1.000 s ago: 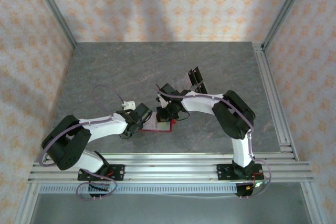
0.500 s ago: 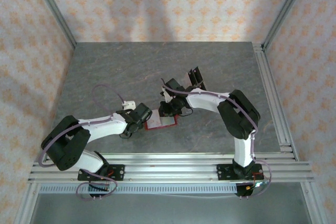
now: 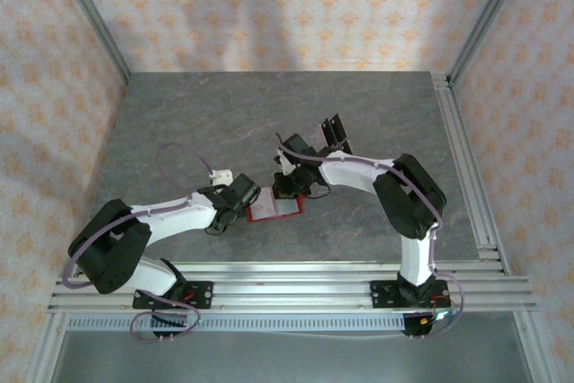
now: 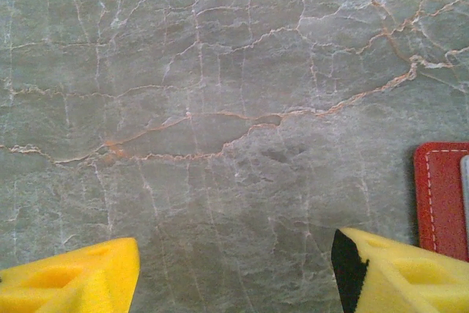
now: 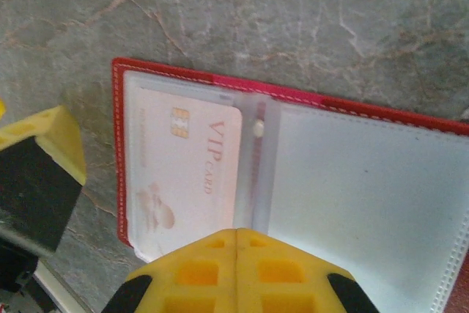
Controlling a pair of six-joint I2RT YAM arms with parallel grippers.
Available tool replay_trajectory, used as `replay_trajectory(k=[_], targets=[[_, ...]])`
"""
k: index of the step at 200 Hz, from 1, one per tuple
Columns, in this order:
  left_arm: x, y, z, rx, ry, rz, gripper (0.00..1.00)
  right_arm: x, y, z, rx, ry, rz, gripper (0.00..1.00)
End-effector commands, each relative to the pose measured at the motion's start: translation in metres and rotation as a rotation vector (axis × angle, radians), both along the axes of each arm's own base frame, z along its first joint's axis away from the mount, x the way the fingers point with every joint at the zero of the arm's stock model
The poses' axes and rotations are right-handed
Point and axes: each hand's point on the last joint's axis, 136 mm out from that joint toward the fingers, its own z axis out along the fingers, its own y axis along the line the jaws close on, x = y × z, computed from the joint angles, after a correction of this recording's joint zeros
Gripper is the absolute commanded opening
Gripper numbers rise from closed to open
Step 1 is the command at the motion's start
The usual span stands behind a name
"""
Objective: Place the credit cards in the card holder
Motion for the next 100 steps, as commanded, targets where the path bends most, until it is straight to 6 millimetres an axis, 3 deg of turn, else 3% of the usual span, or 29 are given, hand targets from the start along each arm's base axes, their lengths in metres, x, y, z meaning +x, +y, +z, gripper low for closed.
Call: replay_trajectory(k=[1,40,100], targets=[[0.003,-0.001,0.002,0.028,-0.002,-0.012,0.71,0.001,-0.013,-0.013,-0.042,-0.007,-0.008,0.0],[0.002,-0.001,0.0,0.032,0.002,-0.012,0.71,0.002,-0.021,-0.019,-0.058,0.015,-0.031,0.0],[0.0,0.0,-0.004,0.034,0.009,-0.011,0.71,0.002,-0.003,0.01,0.011,-0.011,0.007,0.0]])
